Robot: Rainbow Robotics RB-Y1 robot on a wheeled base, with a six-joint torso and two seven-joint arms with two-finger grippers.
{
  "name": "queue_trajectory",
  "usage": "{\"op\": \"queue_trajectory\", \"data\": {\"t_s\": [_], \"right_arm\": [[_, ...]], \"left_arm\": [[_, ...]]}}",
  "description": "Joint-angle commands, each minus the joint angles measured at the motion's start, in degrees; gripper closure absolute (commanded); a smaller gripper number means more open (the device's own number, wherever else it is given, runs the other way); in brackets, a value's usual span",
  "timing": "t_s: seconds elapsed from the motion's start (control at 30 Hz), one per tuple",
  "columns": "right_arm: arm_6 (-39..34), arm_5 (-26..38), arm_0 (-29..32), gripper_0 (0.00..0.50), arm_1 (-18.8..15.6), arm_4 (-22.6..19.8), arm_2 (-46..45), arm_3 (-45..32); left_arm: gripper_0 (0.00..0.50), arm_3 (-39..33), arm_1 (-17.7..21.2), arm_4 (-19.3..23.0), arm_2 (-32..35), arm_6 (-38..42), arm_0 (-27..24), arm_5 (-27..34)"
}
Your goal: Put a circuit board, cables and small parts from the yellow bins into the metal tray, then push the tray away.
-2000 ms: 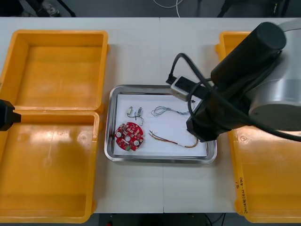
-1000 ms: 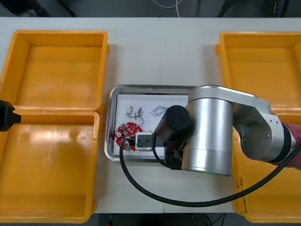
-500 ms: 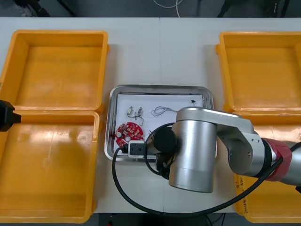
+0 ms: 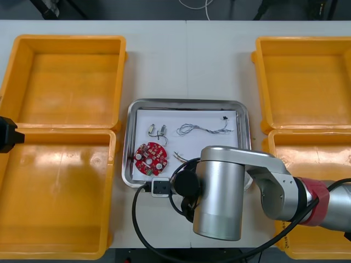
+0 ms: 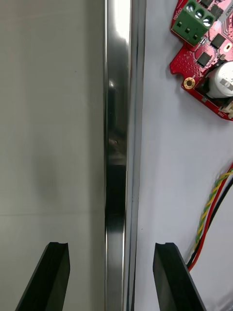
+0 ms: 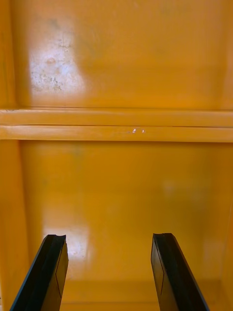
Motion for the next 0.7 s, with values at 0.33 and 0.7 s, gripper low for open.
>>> {"op": "queue_trajectory", "data": {"t_s": [0.33, 0.7], "right_arm": [[1.2, -2.6, 0.7, 0.0, 2.6, 1.4, 1.8, 2.5], [1.0, -3.6, 0.7, 0.25, 2.9, 2.5, 2.3, 3.2]], "left_arm": [[0.0, -1.8, 0.1, -0.4, 0.8, -4.1, 1.0, 0.3], [0.0, -1.8, 0.1, -0.4, 0.8, -4.1, 1.0, 0.3]]}}
